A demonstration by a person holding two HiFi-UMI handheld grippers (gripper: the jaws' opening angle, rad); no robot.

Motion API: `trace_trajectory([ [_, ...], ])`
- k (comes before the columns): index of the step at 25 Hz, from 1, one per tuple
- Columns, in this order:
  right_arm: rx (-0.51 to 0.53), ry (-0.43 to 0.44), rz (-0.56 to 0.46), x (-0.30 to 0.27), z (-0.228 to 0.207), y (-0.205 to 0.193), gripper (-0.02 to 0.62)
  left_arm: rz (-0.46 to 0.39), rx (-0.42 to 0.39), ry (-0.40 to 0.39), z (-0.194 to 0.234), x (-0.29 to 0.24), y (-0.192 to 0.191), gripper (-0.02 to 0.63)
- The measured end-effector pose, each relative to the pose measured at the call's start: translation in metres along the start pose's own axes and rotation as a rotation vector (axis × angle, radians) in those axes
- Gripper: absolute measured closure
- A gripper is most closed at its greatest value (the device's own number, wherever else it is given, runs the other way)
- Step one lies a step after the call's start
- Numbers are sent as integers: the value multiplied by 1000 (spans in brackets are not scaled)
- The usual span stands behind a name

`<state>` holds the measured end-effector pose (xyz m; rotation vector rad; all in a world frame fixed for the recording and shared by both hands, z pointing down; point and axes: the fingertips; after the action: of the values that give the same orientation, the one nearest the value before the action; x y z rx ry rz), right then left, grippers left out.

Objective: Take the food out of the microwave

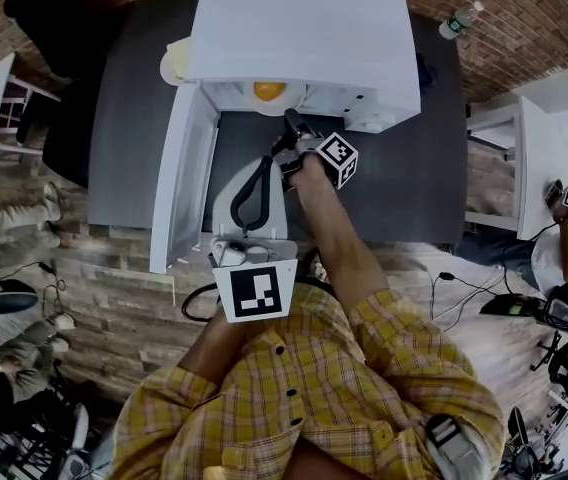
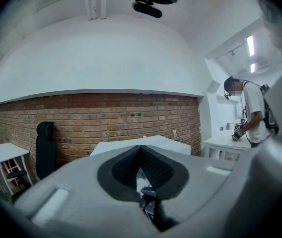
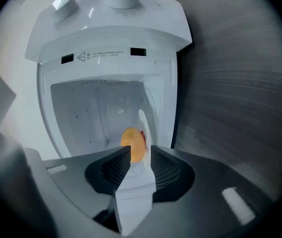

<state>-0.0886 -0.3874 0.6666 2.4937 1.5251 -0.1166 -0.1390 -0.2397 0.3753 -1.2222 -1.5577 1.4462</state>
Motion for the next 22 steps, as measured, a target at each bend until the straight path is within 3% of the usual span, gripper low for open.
trace_trajectory([
  [9,-15,-26,-5,-17,-8,4,471,11,10,13,9,-5,-6,606],
  [16,-8,-36,-6,-26,-11,7,505,5,13,16,11,-8,-7,606],
  [22,-9,-70,5,-30,-17,5,576,4,-8,4,8,-12,-4,606],
])
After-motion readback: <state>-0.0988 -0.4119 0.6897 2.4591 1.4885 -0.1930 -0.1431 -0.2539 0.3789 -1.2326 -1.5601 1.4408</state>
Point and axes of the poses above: the fingertips, and each gripper's own axes: x backward along the fingers, z to its left, y out of its top, and after that the axes turned 1 degree about -x, right-handed
